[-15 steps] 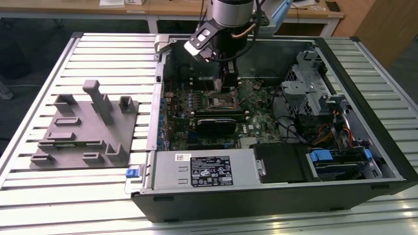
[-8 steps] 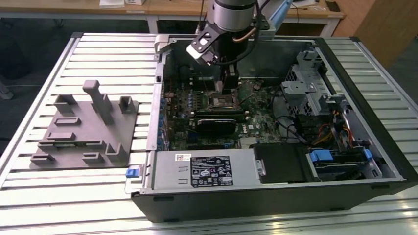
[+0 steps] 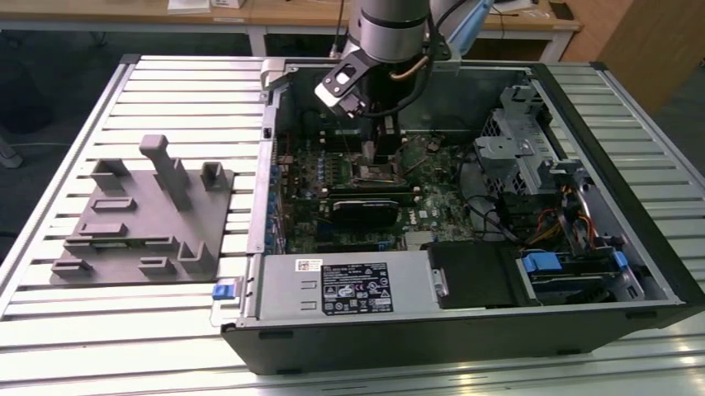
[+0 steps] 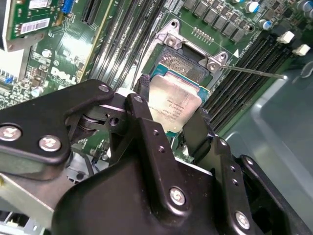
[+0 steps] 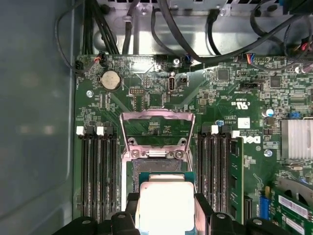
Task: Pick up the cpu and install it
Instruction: 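Place the cpu into insertion slot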
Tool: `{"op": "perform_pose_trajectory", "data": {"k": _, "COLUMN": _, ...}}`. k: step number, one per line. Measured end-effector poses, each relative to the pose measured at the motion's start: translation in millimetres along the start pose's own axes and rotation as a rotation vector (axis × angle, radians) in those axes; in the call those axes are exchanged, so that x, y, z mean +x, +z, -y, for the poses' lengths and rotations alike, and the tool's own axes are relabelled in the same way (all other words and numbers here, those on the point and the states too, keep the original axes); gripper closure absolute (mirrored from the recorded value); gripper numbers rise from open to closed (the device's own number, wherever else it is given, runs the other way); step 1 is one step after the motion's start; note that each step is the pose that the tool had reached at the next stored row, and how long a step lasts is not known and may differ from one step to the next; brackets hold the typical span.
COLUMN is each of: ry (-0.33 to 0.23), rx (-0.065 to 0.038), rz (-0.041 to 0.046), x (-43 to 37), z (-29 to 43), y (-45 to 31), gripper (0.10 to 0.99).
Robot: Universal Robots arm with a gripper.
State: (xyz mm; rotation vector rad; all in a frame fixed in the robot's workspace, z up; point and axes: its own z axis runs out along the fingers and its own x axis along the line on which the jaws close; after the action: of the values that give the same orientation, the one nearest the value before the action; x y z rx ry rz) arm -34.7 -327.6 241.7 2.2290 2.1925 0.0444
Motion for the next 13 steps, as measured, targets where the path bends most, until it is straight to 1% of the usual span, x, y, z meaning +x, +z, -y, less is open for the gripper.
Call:
{"op": "perform_pose_trajectory", "data": {"k": 7, "ry": -0.006, "rx": 0.0, "rz": 0.0007, "x": -0.1, "z": 0.4, "y": 12.4, "gripper": 0.557}}
{"op": "perform_pose_trajectory", "data": {"k": 13, "ry": -0.006, "rx": 0.0, "rz": 0.0003, "x": -0.1, "z": 0.4, "y": 14.5, "gripper": 0.557}}
